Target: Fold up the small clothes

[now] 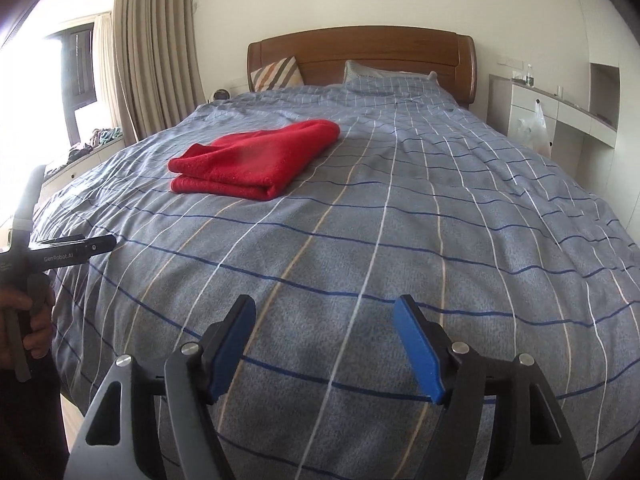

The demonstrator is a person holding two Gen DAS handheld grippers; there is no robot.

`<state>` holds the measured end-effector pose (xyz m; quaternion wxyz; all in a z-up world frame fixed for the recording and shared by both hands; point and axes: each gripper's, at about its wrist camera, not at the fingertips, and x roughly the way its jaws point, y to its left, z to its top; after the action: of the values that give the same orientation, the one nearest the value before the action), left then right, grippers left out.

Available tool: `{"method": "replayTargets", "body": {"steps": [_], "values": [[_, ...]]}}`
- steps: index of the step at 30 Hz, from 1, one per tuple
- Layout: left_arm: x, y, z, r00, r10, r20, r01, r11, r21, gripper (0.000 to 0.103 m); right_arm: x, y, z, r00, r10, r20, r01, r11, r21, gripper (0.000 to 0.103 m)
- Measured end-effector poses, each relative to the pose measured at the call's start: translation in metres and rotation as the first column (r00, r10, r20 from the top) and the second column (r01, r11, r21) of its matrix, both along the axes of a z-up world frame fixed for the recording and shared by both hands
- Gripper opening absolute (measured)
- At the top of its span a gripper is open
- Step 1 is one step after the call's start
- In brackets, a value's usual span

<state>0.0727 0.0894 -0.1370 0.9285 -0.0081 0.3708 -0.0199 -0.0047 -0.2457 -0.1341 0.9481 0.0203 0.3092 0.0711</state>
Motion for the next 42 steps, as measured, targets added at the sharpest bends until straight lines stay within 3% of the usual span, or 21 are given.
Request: {"method": "replayTargets", "body": {"steps": [6, 14, 29, 32, 34, 37, 40, 42], "values": [[-0.004, 0.003, 0.004, 1.000, 0.020, -0.011, -0.020, 0.999, -0.026, 0.101, -0.001, -0.002, -0.001, 1.000, -0.001, 0.001, 0.001, 1.000, -0.003, 0.071], [0.002, -0.014, 0.017, 0.997, 0.066, -0.048, -0.059, 0.989, 0.134, 0.101, -0.005, -0.005, 0.005, 0.999, -0.023, 0.043, 0.023, 1.000, 0.004, 0.072], [0.015, -0.014, 0.018, 0.990, 0.096, -0.100, -0.077, 0.981, 0.179, 0.101, -0.004, 0.009, -0.004, 1.000, -0.004, 0.001, 0.004, 0.999, -0.040, 0.072], [0.028, -0.012, 0.026, 0.994, 0.034, -0.106, -0.021, 0.993, 0.116, 0.101, 0.001, 0.010, -0.003, 1.000, 0.009, -0.025, -0.010, 1.000, -0.011, 0.071], [0.048, -0.009, 0.044, 0.996, -0.034, -0.082, 0.036, 0.999, 0.019, 0.101, 0.013, 0.007, 0.004, 0.998, 0.029, -0.048, -0.026, 0.998, 0.059, 0.071], [0.093, -0.004, 0.073, 0.994, -0.106, -0.040, 0.100, 0.986, -0.136, 0.101, 0.049, -0.001, 0.026, 0.997, 0.057, -0.052, -0.048, 0.987, 0.153, 0.073], [0.150, -0.010, 0.078, 0.978, -0.185, -0.092, 0.159, 0.960, -0.232, 0.102, 0.102, -0.012, 0.048, 0.996, 0.071, -0.061, -0.052, 0.963, 0.264, 0.081], [0.184, -0.018, 0.070, 0.969, -0.203, -0.139, 0.168, 0.958, -0.231, 0.101, 0.145, -0.019, 0.054, 0.992, 0.081, -0.094, -0.043, 0.933, 0.358, 0.081]]}}
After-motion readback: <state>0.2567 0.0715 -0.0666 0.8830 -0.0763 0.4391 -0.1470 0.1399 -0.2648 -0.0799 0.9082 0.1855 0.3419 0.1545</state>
